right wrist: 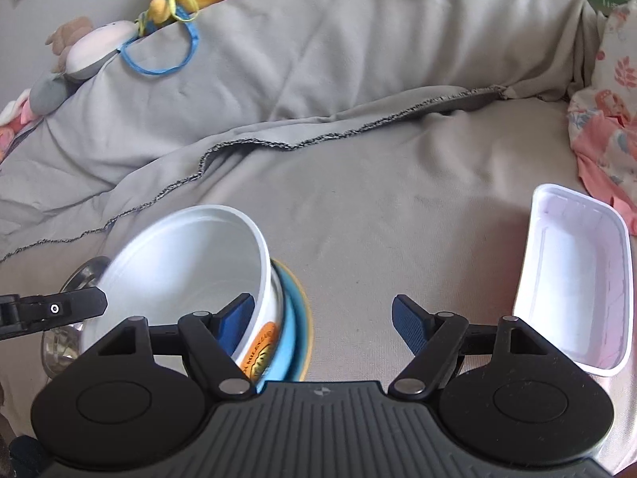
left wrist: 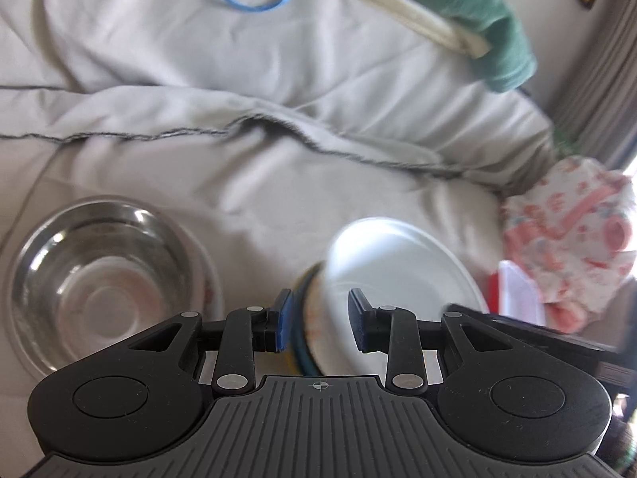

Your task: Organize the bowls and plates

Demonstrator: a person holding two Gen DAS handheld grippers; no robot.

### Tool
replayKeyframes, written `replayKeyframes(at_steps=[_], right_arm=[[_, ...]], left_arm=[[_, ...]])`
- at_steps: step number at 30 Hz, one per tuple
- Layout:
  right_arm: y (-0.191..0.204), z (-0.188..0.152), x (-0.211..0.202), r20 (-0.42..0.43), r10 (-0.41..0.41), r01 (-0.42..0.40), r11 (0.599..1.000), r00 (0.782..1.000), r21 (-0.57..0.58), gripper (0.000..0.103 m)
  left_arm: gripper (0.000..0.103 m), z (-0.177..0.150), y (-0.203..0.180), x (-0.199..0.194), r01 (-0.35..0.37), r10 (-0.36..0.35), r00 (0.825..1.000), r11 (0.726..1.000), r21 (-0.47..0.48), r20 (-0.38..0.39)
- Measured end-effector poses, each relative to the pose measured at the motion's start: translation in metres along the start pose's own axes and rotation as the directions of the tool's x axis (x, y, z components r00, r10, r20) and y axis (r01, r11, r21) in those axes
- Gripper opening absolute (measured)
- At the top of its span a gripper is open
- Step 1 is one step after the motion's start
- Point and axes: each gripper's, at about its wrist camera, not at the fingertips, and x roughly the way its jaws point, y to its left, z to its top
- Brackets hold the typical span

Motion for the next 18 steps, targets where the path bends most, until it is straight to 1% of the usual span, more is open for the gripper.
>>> replayKeyframes(at_steps=[1, 2, 6, 9, 11, 12, 13, 15, 16, 18], right_arm=[[-0.004, -0.001, 0.001, 0.007, -0.012, 0.012, 1.0, 1.0, 0.004, 0.078], [-0.007, -0.002, 0.002, 0.011, -0.009, 0.009, 1.0, 1.0, 0.011, 0.078], [-0.021, -0.003, 0.009, -0.015, 0.037, -0.036, 0.996, 0.999, 0.081, 0.078], [-0.024, -0.005, 0.014, -0.038, 0.052, -0.048, 0.994, 0.998, 0.097, 0.078], [-0.025, -0.007, 0.02, -0.068, 0.072, -0.064, 0.993, 0.995, 0.103, 0.078], [-0.024, -0.008, 0.023, -0.091, 0.097, -0.087, 0.99, 0.991, 0.108, 0.078], [-0.024, -0.01, 0.029, -0.129, 0.143, -0.128, 0.984, 0.981, 0.121, 0.078], [-0.022, -0.015, 0.038, -0.189, 0.237, -0.208, 0.964, 0.953, 0.163, 0.078], [-0.021, -0.017, 0.043, -0.211, 0.275, -0.238, 0.953, 0.938, 0.185, 0.078], [-0.017, -0.021, 0.05, -0.227, 0.316, -0.271, 0.939, 0.921, 0.21, 0.076]], left_arm=[[0.042, 0.0, 0.001, 0.003, -0.003, 0.003, 1.0, 1.0, -0.009, -0.002], [0.042, 0.002, 0.003, 0.006, 0.004, -0.004, 1.0, 1.0, -0.024, -0.009], [0.043, 0.006, 0.005, 0.021, 0.011, -0.015, 0.998, 0.998, -0.063, -0.068], [0.044, 0.009, 0.001, 0.031, -0.005, 0.001, 0.993, 0.999, -0.041, -0.117], [0.04, 0.011, -0.001, 0.041, -0.035, 0.033, 0.986, 0.999, -0.01, -0.163], [0.04, 0.012, -0.002, 0.046, -0.053, 0.055, 0.982, 0.999, 0.012, -0.181], [0.04, 0.012, -0.002, 0.05, -0.057, 0.062, 0.978, 0.998, 0.029, -0.2], [0.04, 0.011, 0.0, 0.057, -0.036, 0.043, 0.97, 0.999, 0.032, -0.24], [0.041, 0.01, 0.003, 0.06, -0.012, 0.016, 0.965, 1.0, 0.018, -0.26], [0.043, 0.007, 0.007, 0.065, 0.031, -0.033, 0.959, 0.999, -0.013, -0.282]])
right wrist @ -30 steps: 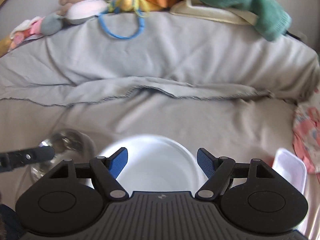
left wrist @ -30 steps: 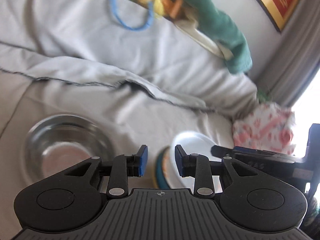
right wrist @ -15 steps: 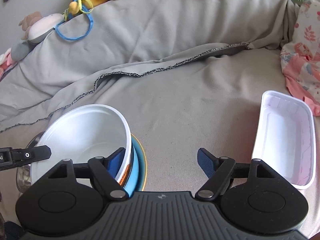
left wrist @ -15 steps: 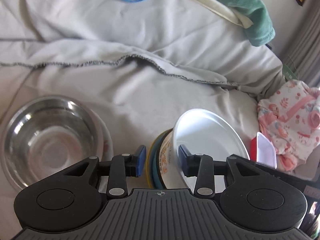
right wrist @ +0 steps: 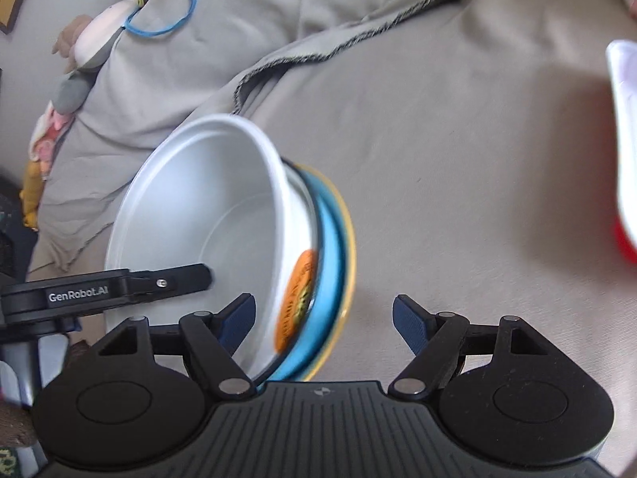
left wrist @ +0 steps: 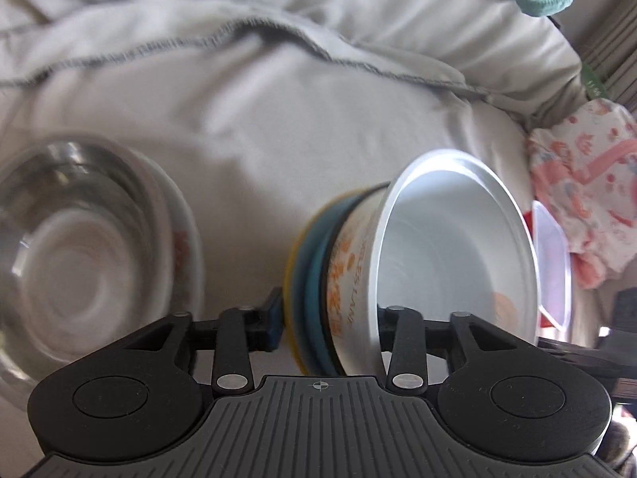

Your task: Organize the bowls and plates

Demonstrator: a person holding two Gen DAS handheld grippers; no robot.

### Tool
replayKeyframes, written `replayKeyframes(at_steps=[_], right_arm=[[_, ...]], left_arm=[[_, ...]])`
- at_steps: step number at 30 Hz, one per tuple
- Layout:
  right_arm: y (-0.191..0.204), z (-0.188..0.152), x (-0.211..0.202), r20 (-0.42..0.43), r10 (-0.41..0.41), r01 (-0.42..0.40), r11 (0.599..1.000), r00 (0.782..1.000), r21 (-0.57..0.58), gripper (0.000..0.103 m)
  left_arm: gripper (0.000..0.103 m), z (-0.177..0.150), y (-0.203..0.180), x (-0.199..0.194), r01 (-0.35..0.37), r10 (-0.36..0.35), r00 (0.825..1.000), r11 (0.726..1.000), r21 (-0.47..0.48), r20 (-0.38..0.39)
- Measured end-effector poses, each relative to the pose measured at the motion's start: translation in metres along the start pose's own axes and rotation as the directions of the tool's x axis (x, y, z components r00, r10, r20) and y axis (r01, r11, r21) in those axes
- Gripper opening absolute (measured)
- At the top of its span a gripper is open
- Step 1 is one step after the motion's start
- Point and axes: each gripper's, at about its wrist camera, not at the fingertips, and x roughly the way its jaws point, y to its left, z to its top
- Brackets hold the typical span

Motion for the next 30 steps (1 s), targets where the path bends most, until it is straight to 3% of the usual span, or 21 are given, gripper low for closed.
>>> replayKeyframes(at_steps=[5, 9, 14, 17, 22, 27, 30], right_arm=[[0.009, 0.002, 0.013, -0.038, 0.041, -0.041, 0.999, 0.998, 0.006, 0.064], [0.021, -0.001, 0.017, -0.036, 0.008, -0.009, 1.0, 0.999, -0.027, 0.065], [0.036, -0.009, 0.016, -0.029, -0.036, 0.033, 0.994, 0.999, -0.1, 0.069], [0.047, -0.016, 0.017, -0.055, -0.046, 0.038, 0.991, 0.997, -0.125, 0.072], [0.06, -0.035, 0.023, -0.134, 0.007, -0.027, 0.988, 0.991, -0.153, 0.072], [0.066, -0.048, 0.019, -0.133, -0.006, -0.021, 0.979, 0.991, -0.201, 0.072], [0.068, -0.045, 0.009, -0.09, -0.027, 0.008, 0.978, 0.996, -0.208, 0.071]], left_arm=[[0.041, -0.008, 0.006, 0.006, 0.027, -0.027, 0.999, 1.0, -0.012, 0.023], [0.041, -0.013, 0.021, 0.011, 0.101, -0.1, 0.995, 0.991, -0.091, 0.009], [0.04, -0.026, 0.03, 0.0, 0.132, -0.131, 0.991, 0.986, -0.104, 0.01], [0.04, -0.036, 0.035, -0.016, 0.107, -0.106, 0.994, 0.988, -0.108, 0.021], [0.04, -0.055, 0.031, -0.036, -0.012, 0.013, 1.0, 0.999, -0.04, 0.017], [0.039, -0.062, 0.031, -0.04, -0.006, 0.007, 1.0, 1.0, -0.024, 0.016], [0.04, -0.062, 0.031, -0.038, -0.017, 0.018, 1.0, 1.0, -0.019, 0.02]])
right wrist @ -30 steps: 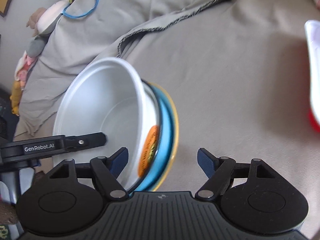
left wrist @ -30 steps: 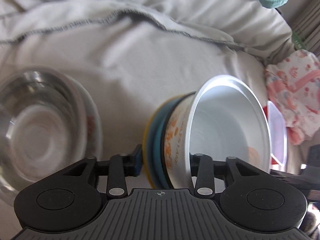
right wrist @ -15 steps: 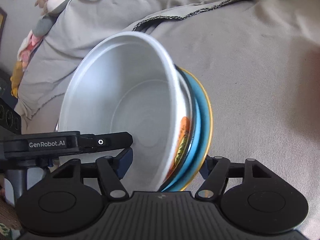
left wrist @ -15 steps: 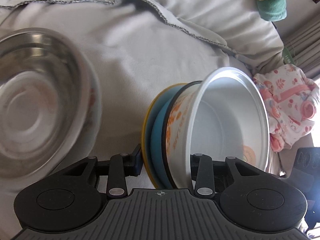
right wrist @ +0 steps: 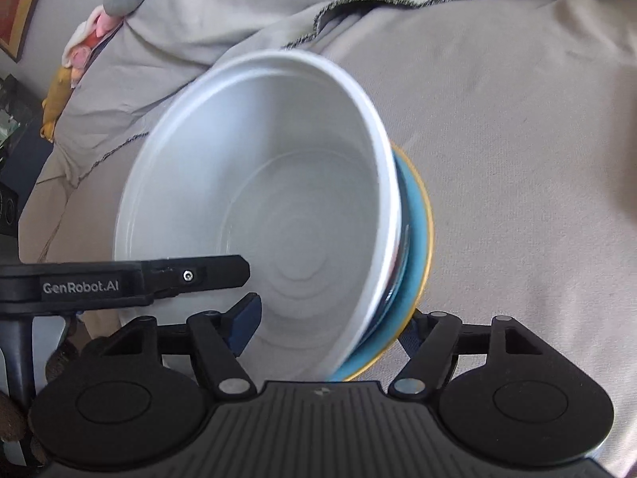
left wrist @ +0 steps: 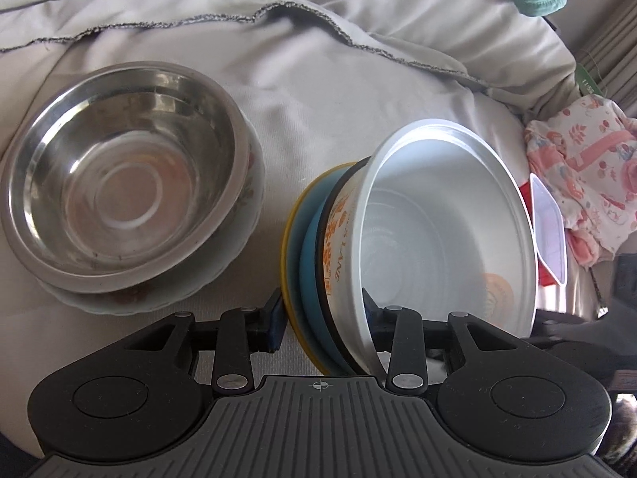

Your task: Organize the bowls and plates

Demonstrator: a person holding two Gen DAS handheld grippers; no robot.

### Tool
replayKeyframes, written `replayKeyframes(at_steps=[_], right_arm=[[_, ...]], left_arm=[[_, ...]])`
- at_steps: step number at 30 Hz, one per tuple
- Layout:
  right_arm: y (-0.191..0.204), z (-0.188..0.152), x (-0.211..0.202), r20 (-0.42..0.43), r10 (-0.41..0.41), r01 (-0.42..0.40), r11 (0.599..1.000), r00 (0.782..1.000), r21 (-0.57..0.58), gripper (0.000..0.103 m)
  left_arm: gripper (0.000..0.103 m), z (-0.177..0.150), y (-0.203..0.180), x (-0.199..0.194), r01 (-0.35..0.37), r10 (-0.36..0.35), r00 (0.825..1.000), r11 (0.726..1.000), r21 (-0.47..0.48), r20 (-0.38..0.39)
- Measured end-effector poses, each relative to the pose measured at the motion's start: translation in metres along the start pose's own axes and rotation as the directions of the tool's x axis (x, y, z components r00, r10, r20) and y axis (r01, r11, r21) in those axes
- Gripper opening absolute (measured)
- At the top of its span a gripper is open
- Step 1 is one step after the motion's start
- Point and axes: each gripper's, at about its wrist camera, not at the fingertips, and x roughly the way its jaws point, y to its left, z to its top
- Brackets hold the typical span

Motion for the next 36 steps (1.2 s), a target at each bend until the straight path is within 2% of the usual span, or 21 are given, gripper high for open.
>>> replayKeyframes(at_steps=[3, 6, 10, 12, 13, 16, 19, 21, 24, 26, 27, 30, 32, 36], right_arm=[[0.004, 0.003, -0.016, 0.062, -0.054, 0.057, 0.998, 0.997, -0.038, 0.072], [0.01, 0.005, -0.028, 0.129, -0.149, 0.161, 0.983, 0.98, -0.086, 0.075], [0.021, 0.004, -0.028, 0.211, -0.318, 0.354, 0.92, 0.924, -0.166, 0.078], [0.026, 0.002, -0.023, 0.231, -0.36, 0.406, 0.892, 0.904, -0.199, 0.082], [0.027, 0.002, -0.02, 0.229, -0.366, 0.413, 0.885, 0.902, -0.212, 0.084], [0.031, 0.002, -0.015, 0.222, -0.356, 0.401, 0.89, 0.908, -0.217, 0.088], [0.026, 0.001, -0.015, 0.225, -0.334, 0.379, 0.904, 0.915, -0.199, 0.088], [0.016, 0.005, -0.012, 0.183, -0.299, 0.329, 0.93, 0.936, -0.163, 0.088], [-0.004, 0.013, -0.007, 0.097, -0.218, 0.222, 0.975, 0.971, -0.033, 0.087], [-0.011, 0.018, -0.003, 0.071, -0.189, 0.189, 0.982, 0.979, 0.019, 0.08], [-0.01, 0.019, -0.002, 0.067, -0.192, 0.191, 0.981, 0.979, 0.018, 0.072], [0.001, 0.018, -0.002, 0.072, -0.178, 0.181, 0.983, 0.981, -0.043, 0.053], [0.008, 0.017, -0.001, 0.059, -0.163, 0.167, 0.983, 0.985, -0.072, 0.052], [0.005, 0.013, 0.005, 0.021, -0.108, 0.109, 0.994, 0.994, -0.027, 0.058]], left_arm=[[0.042, -0.001, 0.001, 0.003, -0.003, 0.003, 1.0, 1.0, -0.001, -0.004], [0.044, 0.0, 0.0, 0.003, 0.011, -0.011, 1.0, 1.0, -0.005, 0.006], [0.043, -0.003, -0.002, 0.004, -0.001, 0.001, 1.0, 1.0, -0.007, 0.026], [0.043, -0.004, -0.003, 0.005, -0.008, 0.008, 1.0, 1.0, -0.004, 0.026], [0.042, -0.004, -0.005, 0.005, -0.014, 0.014, 0.999, 1.0, 0.004, 0.028], [0.042, -0.004, -0.007, 0.006, -0.03, 0.03, 0.999, 1.0, 0.009, 0.032], [0.042, -0.003, -0.004, 0.008, -0.017, 0.017, 1.0, 1.0, -0.003, 0.016], [0.042, -0.002, 0.001, 0.011, 0.005, -0.005, 1.0, 0.999, -0.036, -0.001], [0.043, 0.001, 0.006, 0.015, 0.031, -0.032, 0.999, 0.998, -0.063, -0.015], [0.042, 0.0, 0.005, 0.014, 0.031, -0.032, 0.999, 0.998, -0.054, -0.017], [0.043, 0.0, 0.005, 0.014, 0.03, -0.031, 0.999, 0.998, -0.052, -0.016], [0.043, 0.0, 0.008, 0.015, 0.044, -0.045, 0.999, 0.997, -0.064, -0.011], [0.043, -0.001, 0.011, 0.015, 0.063, -0.064, 0.998, 0.995, -0.072, -0.013], [0.044, -0.003, 0.017, 0.012, 0.09, -0.091, 0.996, 0.993, -0.077, -0.012]])
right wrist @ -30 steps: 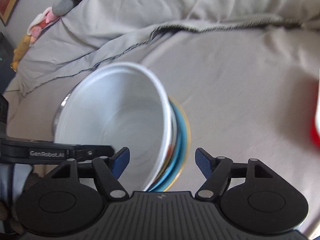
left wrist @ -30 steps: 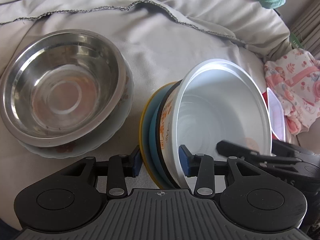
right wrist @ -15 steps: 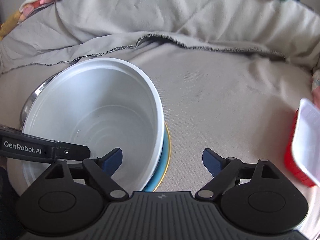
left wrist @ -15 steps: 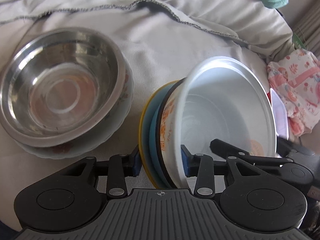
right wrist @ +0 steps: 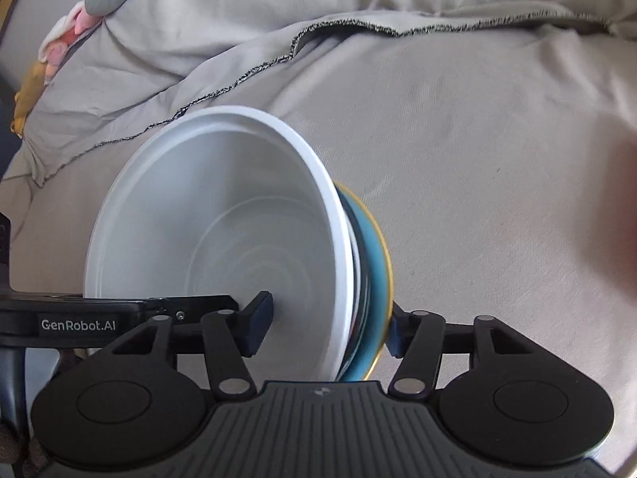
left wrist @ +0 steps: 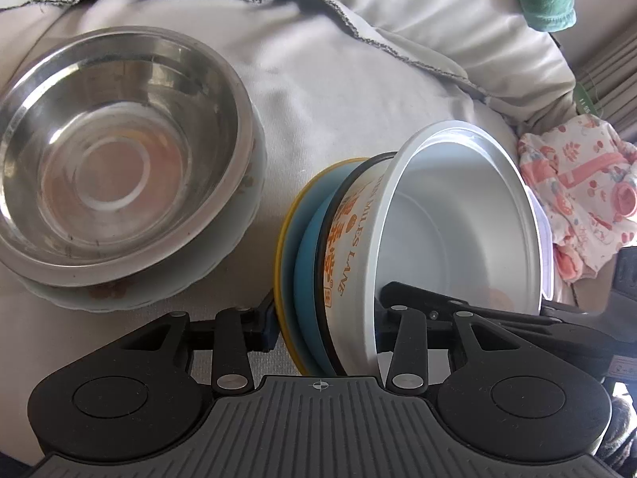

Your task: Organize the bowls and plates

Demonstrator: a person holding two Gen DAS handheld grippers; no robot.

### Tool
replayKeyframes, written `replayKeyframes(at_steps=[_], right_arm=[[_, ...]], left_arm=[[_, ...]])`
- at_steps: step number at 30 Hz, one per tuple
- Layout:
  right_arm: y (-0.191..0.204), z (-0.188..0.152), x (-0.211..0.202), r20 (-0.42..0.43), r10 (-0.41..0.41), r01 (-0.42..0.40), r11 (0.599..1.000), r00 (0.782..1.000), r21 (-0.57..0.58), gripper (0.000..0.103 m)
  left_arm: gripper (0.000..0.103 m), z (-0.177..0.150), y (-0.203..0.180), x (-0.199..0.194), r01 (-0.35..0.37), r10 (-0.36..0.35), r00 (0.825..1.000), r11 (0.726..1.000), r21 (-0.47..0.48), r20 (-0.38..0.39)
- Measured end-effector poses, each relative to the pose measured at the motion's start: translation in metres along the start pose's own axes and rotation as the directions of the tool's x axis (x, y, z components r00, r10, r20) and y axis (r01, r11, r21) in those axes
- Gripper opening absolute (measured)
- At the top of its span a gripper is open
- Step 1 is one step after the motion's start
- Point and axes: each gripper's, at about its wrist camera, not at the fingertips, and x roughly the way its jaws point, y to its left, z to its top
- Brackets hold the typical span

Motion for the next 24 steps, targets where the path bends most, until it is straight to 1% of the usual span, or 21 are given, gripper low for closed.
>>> replayKeyframes(at_steps=[3, 6, 9, 13, 16, 21, 24], right_arm=[[-0.002, 0.0, 0.0, -0.003, 0.018, -0.018, 0.999, 1.0, 0.028, 0.059], [-0.008, 0.001, -0.001, -0.022, 0.043, -0.042, 0.997, 0.999, 0.058, 0.059], [-0.016, 0.002, -0.003, -0.036, 0.073, -0.069, 0.992, 0.997, 0.103, 0.059], [-0.021, 0.003, -0.007, -0.038, 0.055, -0.051, 0.994, 0.998, 0.096, 0.058], [-0.028, 0.007, -0.004, -0.056, 0.066, -0.059, 0.992, 0.996, 0.11, 0.059], [-0.032, 0.012, -0.001, -0.064, 0.077, -0.068, 0.989, 0.995, 0.129, 0.065], [-0.035, 0.013, 0.001, -0.065, 0.091, -0.08, 0.984, 0.994, 0.16, 0.065]], left_arm=[[0.045, -0.001, -0.002, -0.002, 0.004, -0.004, 1.0, 1.0, 0.01, -0.008], [0.051, 0.003, -0.006, -0.004, 0.021, -0.021, 0.999, 1.0, 0.016, -0.028], [0.052, 0.006, -0.015, -0.001, 0.005, -0.002, 0.998, 0.999, 0.046, -0.067], [0.052, 0.013, -0.024, 0.006, 0.008, 0.001, 0.993, 0.997, 0.074, -0.117], [0.052, 0.025, -0.028, 0.009, 0.0, 0.01, 0.989, 0.998, 0.069, -0.149], [0.054, 0.035, -0.042, 0.014, -0.048, 0.065, 0.986, 0.993, 0.11, -0.152], [0.054, 0.04, -0.045, 0.015, -0.05, 0.068, 0.984, 0.992, 0.112, -0.163]])
